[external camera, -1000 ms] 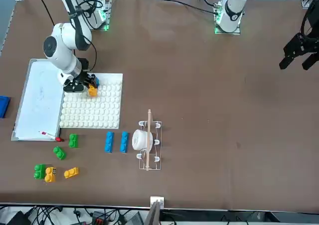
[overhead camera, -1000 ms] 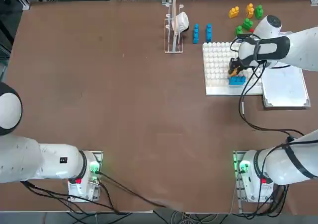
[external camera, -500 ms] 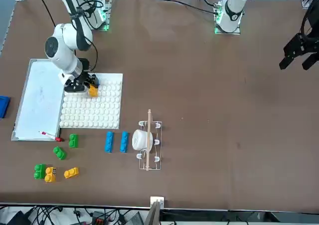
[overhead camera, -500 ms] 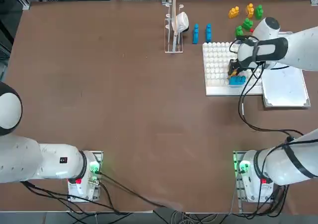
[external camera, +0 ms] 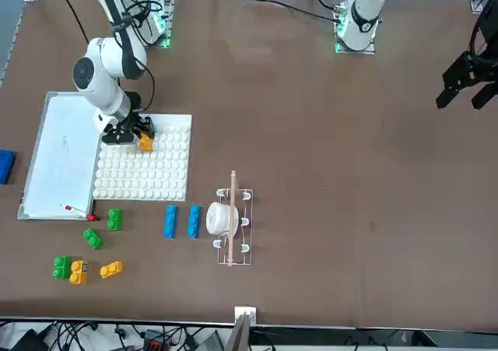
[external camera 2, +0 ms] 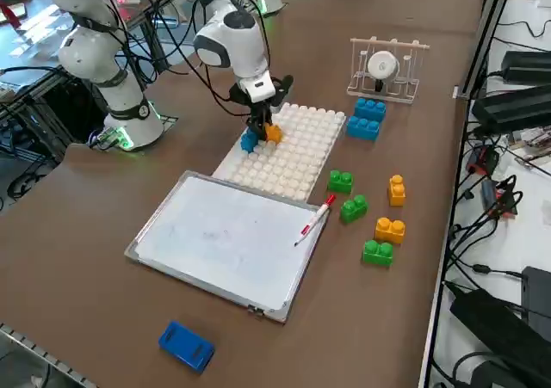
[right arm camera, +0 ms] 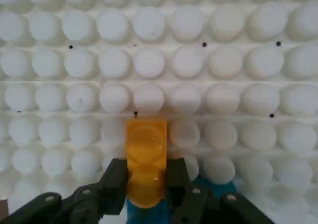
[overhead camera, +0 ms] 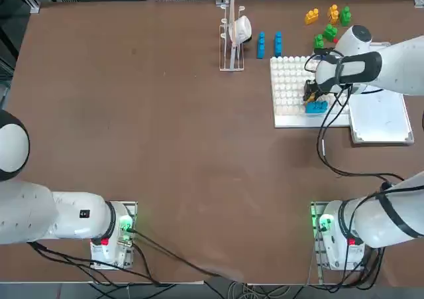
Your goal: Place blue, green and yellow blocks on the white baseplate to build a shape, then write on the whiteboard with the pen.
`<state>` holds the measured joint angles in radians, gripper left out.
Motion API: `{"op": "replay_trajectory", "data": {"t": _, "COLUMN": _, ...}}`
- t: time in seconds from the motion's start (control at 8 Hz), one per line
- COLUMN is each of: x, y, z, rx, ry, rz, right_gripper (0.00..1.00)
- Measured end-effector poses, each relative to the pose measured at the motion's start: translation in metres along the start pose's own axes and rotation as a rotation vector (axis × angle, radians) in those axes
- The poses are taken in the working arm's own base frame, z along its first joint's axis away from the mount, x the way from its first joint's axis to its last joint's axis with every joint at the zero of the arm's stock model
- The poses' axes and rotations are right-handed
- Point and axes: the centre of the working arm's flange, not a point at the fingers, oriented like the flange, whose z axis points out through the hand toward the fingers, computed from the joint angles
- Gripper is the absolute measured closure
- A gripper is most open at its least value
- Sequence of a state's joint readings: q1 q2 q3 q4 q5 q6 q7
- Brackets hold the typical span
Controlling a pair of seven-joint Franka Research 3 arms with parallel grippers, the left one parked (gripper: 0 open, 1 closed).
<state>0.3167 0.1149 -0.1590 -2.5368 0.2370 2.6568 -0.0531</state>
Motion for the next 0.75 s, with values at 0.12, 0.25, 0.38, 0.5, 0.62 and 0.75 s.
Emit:
{"op": "replay_trajectory", "data": {"t": 0.12, "x": 0.0, "y": 0.0, "z": 0.0, "rx": 0.0, "ry": 0.001, "rz": -0.001, "right_gripper": 0.58}}
{"op": "replay_trajectory", "data": {"t": 0.25, "x": -0.001, "y": -0.002, "z": 0.006, "rx": -0.006, "ry": -0.002, "rz": -0.005, "right_gripper": 0.42}}
{"op": "replay_trajectory", "data": {"t": 0.38, "x": -0.002, "y": -0.004, "z": 0.015, "rx": -0.014, "ry": -0.002, "rz": -0.012, "right_gripper": 0.24}}
{"op": "replay_trajectory", "data": {"t": 0.5, "x": -0.002, "y": -0.007, "z": 0.018, "rx": -0.017, "ry": 0.001, "rz": -0.019, "right_gripper": 0.06}}
{"op": "replay_trajectory", "data": {"t": 0.62, "x": -0.001, "y": -0.01, "z": 0.017, "rx": -0.017, "ry": 0.01, "rz": -0.027, "right_gripper": 0.0}}
{"op": "replay_trajectory", "data": {"t": 0.75, "x": 0.002, "y": -0.012, "z": 0.012, "rx": -0.013, "ry": 0.024, "rz": -0.03, "right_gripper": 0.0}}
